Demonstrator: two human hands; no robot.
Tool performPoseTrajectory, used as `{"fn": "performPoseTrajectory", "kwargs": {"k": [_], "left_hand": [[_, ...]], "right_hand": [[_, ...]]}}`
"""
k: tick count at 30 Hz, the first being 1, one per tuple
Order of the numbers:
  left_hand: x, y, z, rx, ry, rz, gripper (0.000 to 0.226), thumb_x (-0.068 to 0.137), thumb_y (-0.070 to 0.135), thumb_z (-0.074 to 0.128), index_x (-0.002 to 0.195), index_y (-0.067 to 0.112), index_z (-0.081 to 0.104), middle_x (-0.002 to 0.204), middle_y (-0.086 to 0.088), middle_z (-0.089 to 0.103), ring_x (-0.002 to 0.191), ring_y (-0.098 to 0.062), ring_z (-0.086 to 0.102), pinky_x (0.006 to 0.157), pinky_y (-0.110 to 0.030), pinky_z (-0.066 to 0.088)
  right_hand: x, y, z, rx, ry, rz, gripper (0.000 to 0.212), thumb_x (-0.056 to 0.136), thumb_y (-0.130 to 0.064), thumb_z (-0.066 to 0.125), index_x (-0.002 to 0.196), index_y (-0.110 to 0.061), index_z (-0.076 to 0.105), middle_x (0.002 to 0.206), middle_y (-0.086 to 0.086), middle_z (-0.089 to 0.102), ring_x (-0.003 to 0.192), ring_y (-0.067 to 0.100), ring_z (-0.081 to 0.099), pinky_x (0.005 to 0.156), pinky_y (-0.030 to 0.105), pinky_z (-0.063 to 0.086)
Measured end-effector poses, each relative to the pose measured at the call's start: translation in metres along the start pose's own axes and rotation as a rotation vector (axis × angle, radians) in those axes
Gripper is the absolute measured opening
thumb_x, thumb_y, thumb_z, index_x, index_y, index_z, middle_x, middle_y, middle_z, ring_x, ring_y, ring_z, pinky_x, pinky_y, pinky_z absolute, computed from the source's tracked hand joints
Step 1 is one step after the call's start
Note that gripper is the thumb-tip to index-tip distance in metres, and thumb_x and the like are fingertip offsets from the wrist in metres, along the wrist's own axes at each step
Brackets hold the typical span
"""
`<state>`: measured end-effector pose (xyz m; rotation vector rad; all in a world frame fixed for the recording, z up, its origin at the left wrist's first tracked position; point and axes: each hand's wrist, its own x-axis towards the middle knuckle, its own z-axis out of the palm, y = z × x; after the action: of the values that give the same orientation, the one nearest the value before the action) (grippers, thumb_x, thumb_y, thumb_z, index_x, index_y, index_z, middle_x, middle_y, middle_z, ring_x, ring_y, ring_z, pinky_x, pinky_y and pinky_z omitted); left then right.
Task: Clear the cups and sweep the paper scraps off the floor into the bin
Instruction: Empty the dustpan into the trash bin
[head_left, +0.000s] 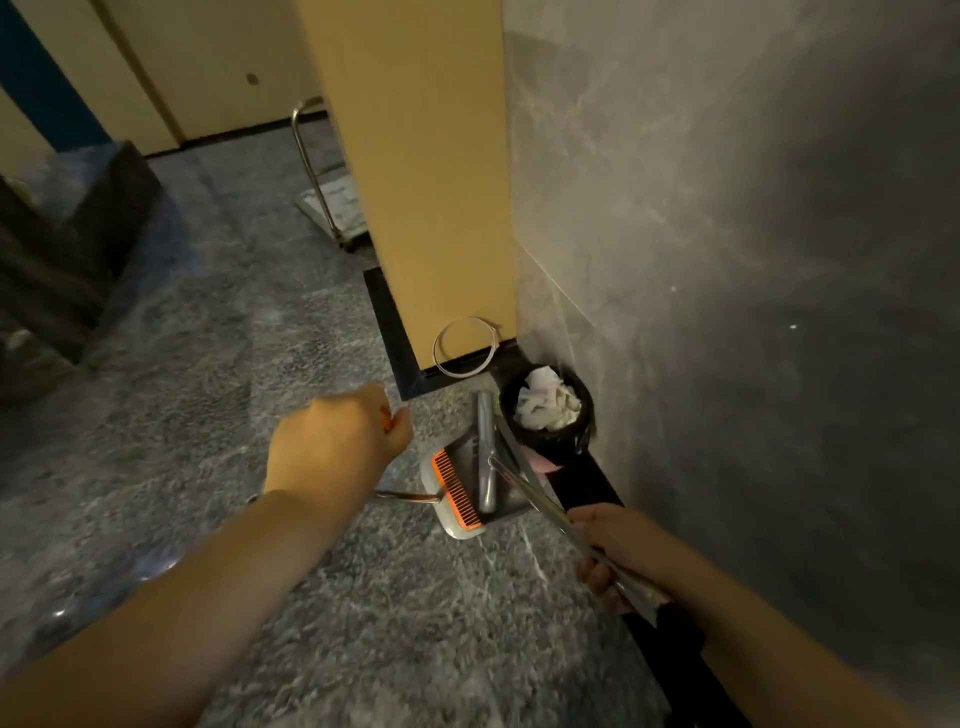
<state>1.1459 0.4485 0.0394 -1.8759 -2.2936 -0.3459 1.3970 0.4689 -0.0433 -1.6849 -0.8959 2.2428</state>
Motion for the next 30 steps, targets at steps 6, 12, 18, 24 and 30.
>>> {"fn": "performPoseTrajectory", "kwargs": {"k": [6, 12, 18, 24, 30], "left_hand": [[-0.026, -0.009, 0.018, -0.024, -0.119, 0.064, 0.034, 0.092, 0.042, 0.06, 0.079, 0.01, 0.061, 0.054, 0.003, 0.041, 0.054, -0.031, 0.056, 0.049, -0.027, 0.033], [-0.036, 0.021, 0.042, 0.056, -0.251, 0.09, 0.037, 0.098, 0.05, 0.044, 0.097, 0.016, 0.058, 0.068, 0.004, 0.045, 0.07, -0.024, 0.06, 0.056, -0.027, 0.036], [-0.037, 0.064, 0.058, 0.075, -0.323, 0.124, 0.037, 0.099, 0.052, 0.04, 0.099, 0.019, 0.057, 0.075, 0.002, 0.057, 0.071, -0.019, 0.057, 0.059, -0.027, 0.037], [-0.029, 0.103, 0.08, 0.016, -0.369, 0.185, 0.036, 0.1, 0.05, 0.04, 0.098, 0.018, 0.056, 0.066, 0.007, 0.042, 0.067, -0.016, 0.048, 0.059, -0.028, 0.037], [0.001, 0.123, 0.1, -0.052, -0.407, 0.254, 0.036, 0.099, 0.05, 0.041, 0.101, 0.018, 0.058, 0.076, 0.001, 0.054, 0.075, -0.021, 0.056, 0.066, -0.031, 0.045]], "right_hand": [[-0.01, 0.04, 0.013, -0.047, 0.052, 0.011, 0.035, 0.1, -0.014, 0.031, 0.13, -0.005, 0.048, 0.06, 0.009, 0.044, 0.032, 0.008, 0.037, 0.035, 0.015, 0.033], [-0.011, 0.065, -0.006, 0.007, 0.068, 0.075, 0.028, 0.1, -0.012, 0.032, 0.117, -0.004, 0.053, 0.055, 0.007, 0.043, 0.03, 0.008, 0.037, 0.032, 0.014, 0.031], [-0.011, 0.074, -0.037, -0.029, 0.147, 0.126, 0.02, 0.099, -0.011, 0.034, 0.095, -0.009, 0.053, 0.05, 0.006, 0.045, 0.031, 0.01, 0.038, 0.034, 0.015, 0.032], [-0.001, 0.073, -0.072, -0.156, 0.194, 0.066, 0.021, 0.097, -0.011, 0.039, 0.081, -0.021, 0.047, 0.066, 0.001, 0.045, 0.031, 0.002, 0.044, 0.033, 0.015, 0.034], [-0.001, 0.058, -0.081, 0.078, 0.2, 0.131, 0.022, 0.098, -0.006, 0.037, 0.11, -0.004, 0.055, 0.058, 0.012, 0.047, 0.037, 0.014, 0.043, 0.032, 0.02, 0.037]]}}
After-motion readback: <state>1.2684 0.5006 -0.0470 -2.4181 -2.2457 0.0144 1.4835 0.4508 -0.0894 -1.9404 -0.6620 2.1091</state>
